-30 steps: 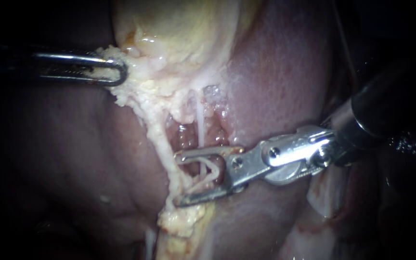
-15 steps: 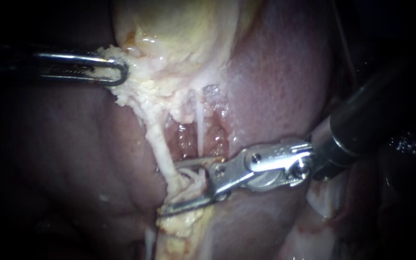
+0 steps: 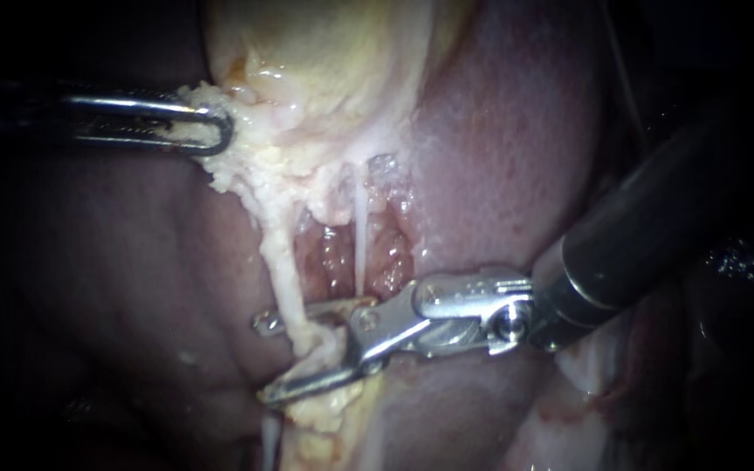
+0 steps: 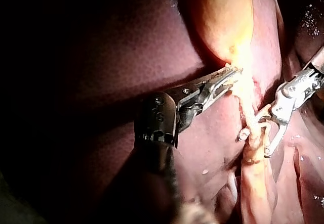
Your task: Clipping first clip left tube
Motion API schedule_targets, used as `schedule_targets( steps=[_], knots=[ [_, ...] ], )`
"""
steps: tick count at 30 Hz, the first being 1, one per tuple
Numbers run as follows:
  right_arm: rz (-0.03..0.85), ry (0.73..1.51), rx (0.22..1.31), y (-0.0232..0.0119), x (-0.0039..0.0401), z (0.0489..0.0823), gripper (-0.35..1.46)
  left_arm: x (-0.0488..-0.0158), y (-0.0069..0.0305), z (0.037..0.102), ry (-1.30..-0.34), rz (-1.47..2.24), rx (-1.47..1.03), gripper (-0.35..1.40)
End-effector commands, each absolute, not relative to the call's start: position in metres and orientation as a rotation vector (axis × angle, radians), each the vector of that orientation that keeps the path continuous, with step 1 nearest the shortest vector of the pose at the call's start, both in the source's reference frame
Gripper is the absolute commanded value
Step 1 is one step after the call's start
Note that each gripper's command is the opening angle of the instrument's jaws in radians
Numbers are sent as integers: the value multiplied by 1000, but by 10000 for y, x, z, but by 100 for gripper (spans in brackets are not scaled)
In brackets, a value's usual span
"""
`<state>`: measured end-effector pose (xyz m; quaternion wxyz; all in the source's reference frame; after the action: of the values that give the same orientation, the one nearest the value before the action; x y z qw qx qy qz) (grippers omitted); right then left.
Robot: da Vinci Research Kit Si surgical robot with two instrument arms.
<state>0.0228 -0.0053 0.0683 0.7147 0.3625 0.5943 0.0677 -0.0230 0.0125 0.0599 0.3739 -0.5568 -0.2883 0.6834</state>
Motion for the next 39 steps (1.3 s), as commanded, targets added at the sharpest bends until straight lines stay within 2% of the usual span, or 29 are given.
schedule_targets(
  steps=[1, 8, 13, 19, 23, 25, 30, 39],
  knots=[
    [144, 1312, 818, -55, 227, 678, 44, -230, 125, 599, -739, 1750, -1426, -35],
    [95, 1307, 882, -71, 225, 659, 42, -228, 125, 600, -740, 1751, -1427, -35],
    [110, 1304, 879, -69, 225, 660, 34, -228, 125, 600, -740, 1751, -1427, -35],
    [155, 1296, 871, -61, 222, 663, 8, -228, 125, 600, -740, 1751, -1427, -35],
    [156, 1296, 872, -59, 220, 662, -15, -228, 125, 601, -740, 1751, -1427, -35],
    [174, 1286, 888, -59, 219, 662, -35, -228, 125, 601, -740, 1751, -1427, -35],
    [230, 1256, 933, -59, 216, 663, -35, -228, 125, 601, -740, 1751, -1427, -35],
    [229, 1256, 934, -59, 214, 662, -35, -228, 125, 601, -740, 1751, -1427, -35]
  ],
)
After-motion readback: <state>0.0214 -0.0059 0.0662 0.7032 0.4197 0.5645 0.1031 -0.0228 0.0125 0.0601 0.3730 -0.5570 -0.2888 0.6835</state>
